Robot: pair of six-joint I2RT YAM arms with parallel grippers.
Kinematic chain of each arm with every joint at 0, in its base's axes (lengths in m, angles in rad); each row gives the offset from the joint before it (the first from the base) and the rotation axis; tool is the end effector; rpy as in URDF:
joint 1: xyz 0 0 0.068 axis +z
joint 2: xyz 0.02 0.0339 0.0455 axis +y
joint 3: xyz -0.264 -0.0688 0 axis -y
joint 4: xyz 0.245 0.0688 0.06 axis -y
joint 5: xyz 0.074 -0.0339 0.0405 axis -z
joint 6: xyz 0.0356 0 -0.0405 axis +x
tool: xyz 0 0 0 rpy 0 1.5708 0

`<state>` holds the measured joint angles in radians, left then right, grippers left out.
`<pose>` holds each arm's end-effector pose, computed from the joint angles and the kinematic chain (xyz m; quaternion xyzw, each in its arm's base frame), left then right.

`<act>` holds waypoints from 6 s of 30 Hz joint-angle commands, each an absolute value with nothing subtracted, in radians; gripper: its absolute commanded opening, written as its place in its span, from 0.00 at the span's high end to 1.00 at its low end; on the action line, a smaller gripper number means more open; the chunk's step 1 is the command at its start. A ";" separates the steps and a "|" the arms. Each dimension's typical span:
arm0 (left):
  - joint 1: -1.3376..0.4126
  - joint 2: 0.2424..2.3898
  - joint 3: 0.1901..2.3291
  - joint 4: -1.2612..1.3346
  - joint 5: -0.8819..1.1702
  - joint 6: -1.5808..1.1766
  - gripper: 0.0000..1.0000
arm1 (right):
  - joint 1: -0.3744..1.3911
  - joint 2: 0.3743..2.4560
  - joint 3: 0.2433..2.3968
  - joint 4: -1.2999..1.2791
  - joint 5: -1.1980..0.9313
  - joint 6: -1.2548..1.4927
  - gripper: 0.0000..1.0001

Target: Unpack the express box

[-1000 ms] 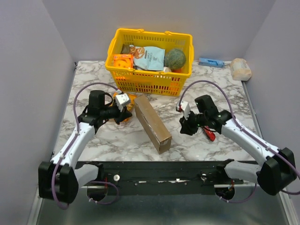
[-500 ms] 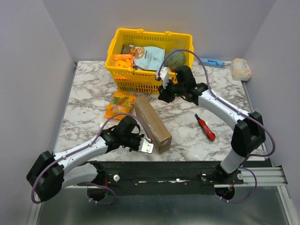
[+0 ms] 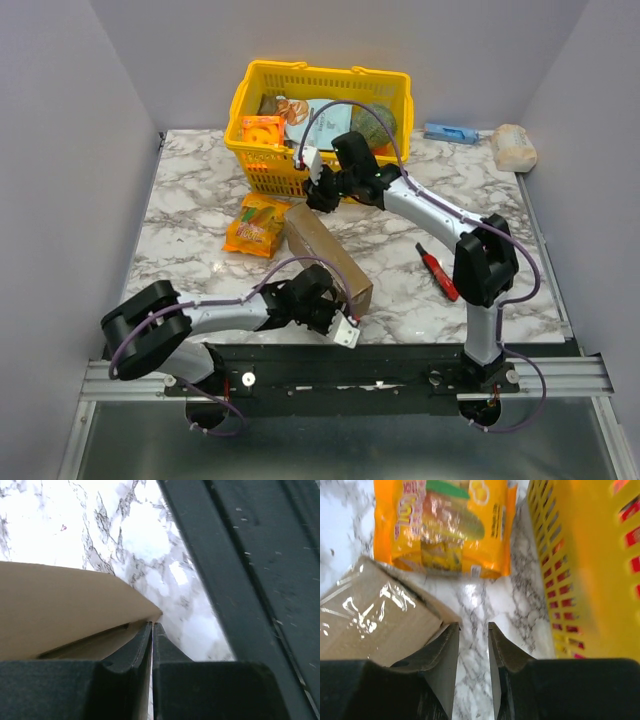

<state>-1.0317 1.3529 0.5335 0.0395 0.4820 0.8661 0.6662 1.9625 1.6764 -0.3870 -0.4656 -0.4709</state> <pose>0.1137 -0.2222 0.1590 0.7819 0.4474 -0.2504 0.3546 0.3482 0.2941 0.2800 -0.5564 0.6848 0.2480 0.3999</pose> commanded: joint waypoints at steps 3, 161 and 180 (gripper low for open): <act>-1.040 1.557 0.698 0.164 0.355 0.864 0.87 | 0.680 2.063 1.873 -0.495 -0.609 -0.497 0.63; -0.539 1.195 1.254 -0.063 1.106 -0.062 1.00 | 0.193 1.144 1.540 -0.540 -1.149 -0.207 0.25; -0.540 1.348 1.249 0.298 1.131 -0.347 1.00 | 0.359 1.209 1.532 -0.436 -1.118 -0.135 0.28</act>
